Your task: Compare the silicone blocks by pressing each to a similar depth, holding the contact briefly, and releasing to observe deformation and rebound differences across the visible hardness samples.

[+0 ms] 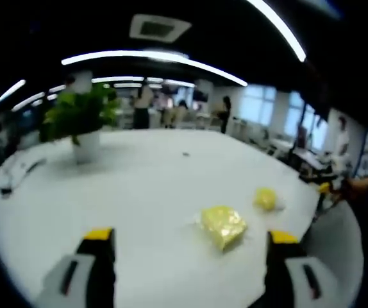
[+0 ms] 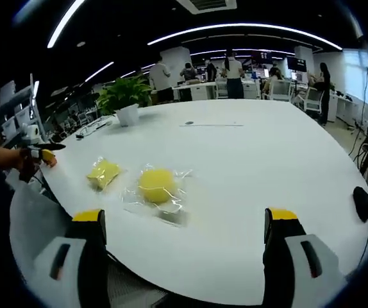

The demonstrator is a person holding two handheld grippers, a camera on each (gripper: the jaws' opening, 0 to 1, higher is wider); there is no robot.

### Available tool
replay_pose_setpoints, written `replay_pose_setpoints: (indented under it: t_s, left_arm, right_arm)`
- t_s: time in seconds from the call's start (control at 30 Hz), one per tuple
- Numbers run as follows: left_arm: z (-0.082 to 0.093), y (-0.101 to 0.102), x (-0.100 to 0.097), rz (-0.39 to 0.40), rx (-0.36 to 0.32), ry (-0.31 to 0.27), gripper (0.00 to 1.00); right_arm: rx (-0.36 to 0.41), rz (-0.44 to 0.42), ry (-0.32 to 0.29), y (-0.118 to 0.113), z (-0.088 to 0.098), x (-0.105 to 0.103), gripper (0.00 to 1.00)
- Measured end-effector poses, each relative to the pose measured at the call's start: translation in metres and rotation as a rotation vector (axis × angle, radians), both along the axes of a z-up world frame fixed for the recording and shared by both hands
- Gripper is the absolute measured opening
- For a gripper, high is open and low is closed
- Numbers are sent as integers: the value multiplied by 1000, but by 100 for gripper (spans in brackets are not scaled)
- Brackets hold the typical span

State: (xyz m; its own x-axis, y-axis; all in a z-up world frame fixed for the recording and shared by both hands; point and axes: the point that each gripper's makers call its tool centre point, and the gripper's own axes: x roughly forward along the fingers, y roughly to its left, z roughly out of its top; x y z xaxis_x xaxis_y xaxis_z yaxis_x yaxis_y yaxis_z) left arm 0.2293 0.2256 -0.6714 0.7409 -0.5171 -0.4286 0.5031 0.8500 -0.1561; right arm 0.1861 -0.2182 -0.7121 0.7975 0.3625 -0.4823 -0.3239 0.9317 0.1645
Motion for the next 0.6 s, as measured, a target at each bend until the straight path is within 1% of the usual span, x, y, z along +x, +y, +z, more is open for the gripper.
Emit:
replay_pose_setpoints:
  t_s: [0.03, 0.07, 0.1, 0.13, 0.2, 0.33, 0.37, 0.4, 0.43, 0.5, 0.57, 0.6]
  left_arm:
    - [0, 0, 0, 3, -3, 0, 100]
    - [1, 0, 1, 9, -12, 1, 100]
    - [1, 0, 1, 13, -20, 1, 100]
    - [0, -1, 0, 16, -31, 15, 100]
    - [-2, -3, -1, 19, -29, 20, 100]
    - [-1, -7, -5, 15, -22, 6, 100]
    - [1, -9, -6, 5, -28, 6, 100]
    - [4, -11, -7, 0, -56, 4, 100]
    - [6, -11, -8, 1, -65, 5, 100]
    - [9, -8, -9, 15, -48, -5, 100]
    - [14, -4, -10, 41, -50, -13, 100]
    - [19, -3, -10, 59, -57, -13, 100]
  right_arm:
    - [33, 8, -1, 4, 5, 0, 96]
    - [47, 16, -5, 6, 7, 1, 96]
    - [23, 10, -10, 6, 7, 3, 96]
    - [13, 15, -14, 6, 8, 3, 96]
    - [3, 28, -15, 10, 8, 4, 96]
    - [-13, 44, -17, 13, 10, 6, 96]
    - [-18, 44, -19, 12, 10, 6, 96]
    - [-23, 40, -27, 11, 12, 7, 96]
    - [-24, 37, -29, 10, 12, 8, 96]
    - [14, 19, -39, 10, 17, 11, 96]
    - [11, 18, -46, 8, 19, 13, 96]
    - [24, 18, -43, 8, 21, 15, 96]
